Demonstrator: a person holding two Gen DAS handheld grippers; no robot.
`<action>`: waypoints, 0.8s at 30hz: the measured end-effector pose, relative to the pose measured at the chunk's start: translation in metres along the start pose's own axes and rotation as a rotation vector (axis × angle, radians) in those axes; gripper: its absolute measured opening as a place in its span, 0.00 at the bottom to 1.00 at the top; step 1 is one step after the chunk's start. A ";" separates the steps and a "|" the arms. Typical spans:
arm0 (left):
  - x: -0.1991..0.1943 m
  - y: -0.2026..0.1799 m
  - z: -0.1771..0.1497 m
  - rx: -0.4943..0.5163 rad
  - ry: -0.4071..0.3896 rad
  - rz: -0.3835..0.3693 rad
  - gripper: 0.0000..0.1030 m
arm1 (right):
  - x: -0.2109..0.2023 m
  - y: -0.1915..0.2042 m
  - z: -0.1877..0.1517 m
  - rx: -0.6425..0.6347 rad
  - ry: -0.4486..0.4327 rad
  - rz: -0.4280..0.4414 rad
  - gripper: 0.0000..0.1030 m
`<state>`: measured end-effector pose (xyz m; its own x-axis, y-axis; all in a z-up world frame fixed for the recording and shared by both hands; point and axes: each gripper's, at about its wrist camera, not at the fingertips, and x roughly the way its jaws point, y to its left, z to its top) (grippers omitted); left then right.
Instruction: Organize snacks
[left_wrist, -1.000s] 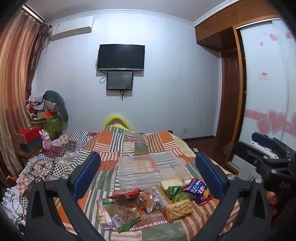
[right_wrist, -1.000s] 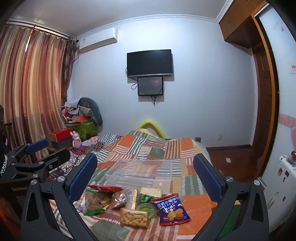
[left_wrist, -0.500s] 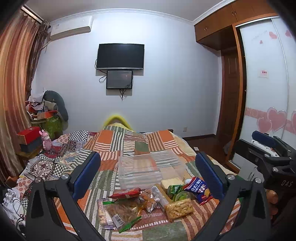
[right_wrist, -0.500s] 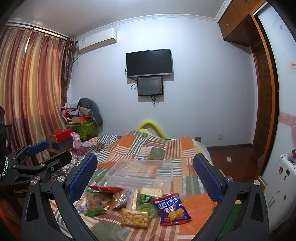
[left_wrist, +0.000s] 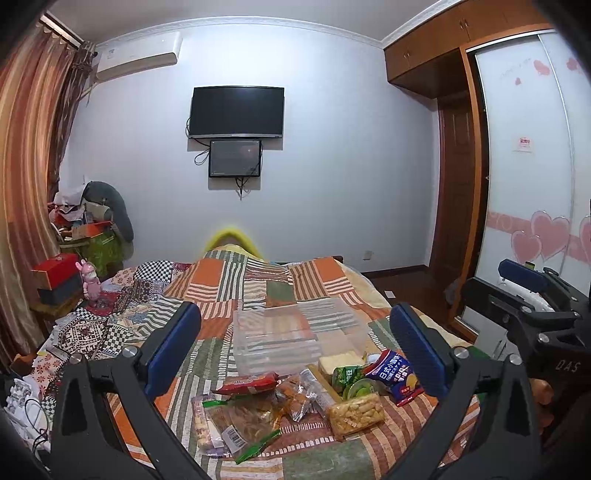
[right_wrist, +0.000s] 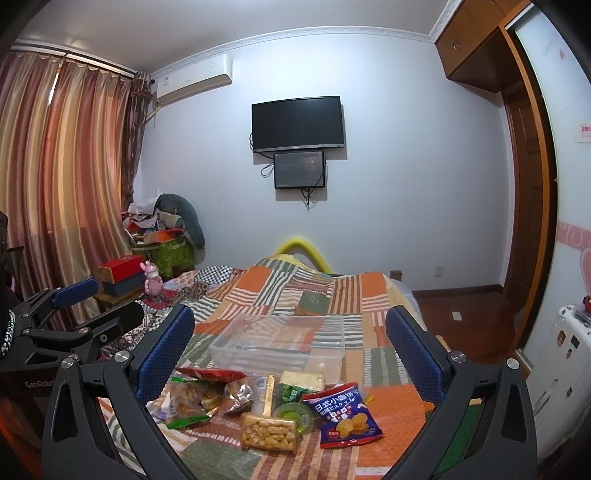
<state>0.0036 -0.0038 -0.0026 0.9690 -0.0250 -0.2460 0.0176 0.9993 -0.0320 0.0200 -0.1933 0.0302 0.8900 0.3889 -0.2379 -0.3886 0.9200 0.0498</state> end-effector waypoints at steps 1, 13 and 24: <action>0.000 0.000 0.000 0.000 0.000 -0.001 1.00 | 0.000 0.000 0.000 0.000 0.000 0.000 1.00; 0.001 0.003 0.000 -0.013 0.002 -0.004 1.00 | 0.000 0.000 -0.001 0.000 -0.001 0.000 1.00; 0.001 0.003 0.000 -0.013 0.002 -0.005 1.00 | 0.001 0.000 -0.001 0.001 -0.003 0.002 1.00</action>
<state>0.0049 -0.0003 -0.0030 0.9683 -0.0304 -0.2480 0.0197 0.9988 -0.0456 0.0204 -0.1929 0.0293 0.8901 0.3905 -0.2351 -0.3900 0.9194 0.0508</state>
